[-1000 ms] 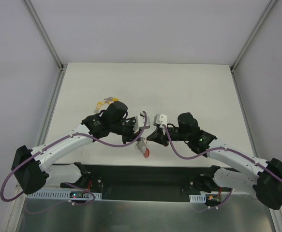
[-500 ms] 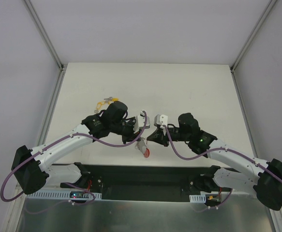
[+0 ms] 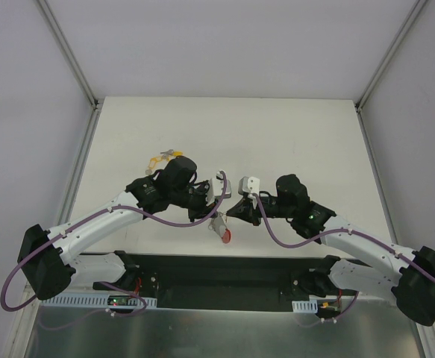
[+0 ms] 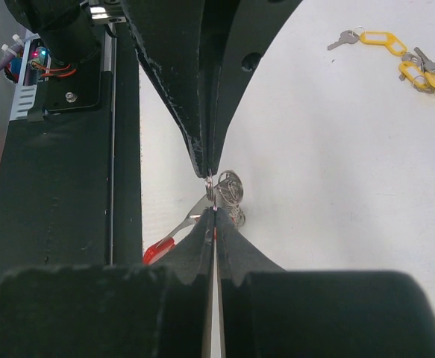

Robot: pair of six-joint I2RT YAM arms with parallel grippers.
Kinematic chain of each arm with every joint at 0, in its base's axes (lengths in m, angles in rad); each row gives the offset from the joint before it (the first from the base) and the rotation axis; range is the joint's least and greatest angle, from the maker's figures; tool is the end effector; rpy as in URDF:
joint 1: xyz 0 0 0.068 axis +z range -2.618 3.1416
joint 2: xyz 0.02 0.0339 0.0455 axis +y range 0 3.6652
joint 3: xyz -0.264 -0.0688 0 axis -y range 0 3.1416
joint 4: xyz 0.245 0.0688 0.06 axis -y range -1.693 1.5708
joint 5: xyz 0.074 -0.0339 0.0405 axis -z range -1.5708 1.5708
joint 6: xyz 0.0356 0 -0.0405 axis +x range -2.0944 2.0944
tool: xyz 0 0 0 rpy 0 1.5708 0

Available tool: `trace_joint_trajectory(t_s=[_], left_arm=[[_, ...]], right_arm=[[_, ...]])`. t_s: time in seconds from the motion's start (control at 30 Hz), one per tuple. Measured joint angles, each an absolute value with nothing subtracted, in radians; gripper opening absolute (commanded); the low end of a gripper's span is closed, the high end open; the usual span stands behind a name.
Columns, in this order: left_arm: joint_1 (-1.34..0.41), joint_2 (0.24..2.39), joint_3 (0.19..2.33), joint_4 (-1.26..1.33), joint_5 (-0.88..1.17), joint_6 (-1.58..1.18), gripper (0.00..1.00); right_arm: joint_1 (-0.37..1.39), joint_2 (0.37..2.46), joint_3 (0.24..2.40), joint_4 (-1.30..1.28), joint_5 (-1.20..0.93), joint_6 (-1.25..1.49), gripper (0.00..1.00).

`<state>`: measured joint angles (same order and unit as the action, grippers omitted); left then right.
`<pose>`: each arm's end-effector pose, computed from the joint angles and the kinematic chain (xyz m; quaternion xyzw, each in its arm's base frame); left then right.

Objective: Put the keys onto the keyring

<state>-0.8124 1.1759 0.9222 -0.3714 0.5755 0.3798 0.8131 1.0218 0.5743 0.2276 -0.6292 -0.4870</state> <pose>0.1612 -0.1984 0.2930 0.5862 0.6339 -0.3405 0.3723 0.1424 0.1810 0.2644 -0.6032 0.4737 0.3348 0.5475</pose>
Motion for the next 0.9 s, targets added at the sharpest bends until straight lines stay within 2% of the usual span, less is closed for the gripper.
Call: trace_joint_trajectory(t_s=[0.9], left_arm=[[-0.812,1.176,0.922,-0.371,0.576,0.380,0.00]], right_arm=[[0.813,1.030,0.574,0.228,-0.643,-0.487,0.01]])
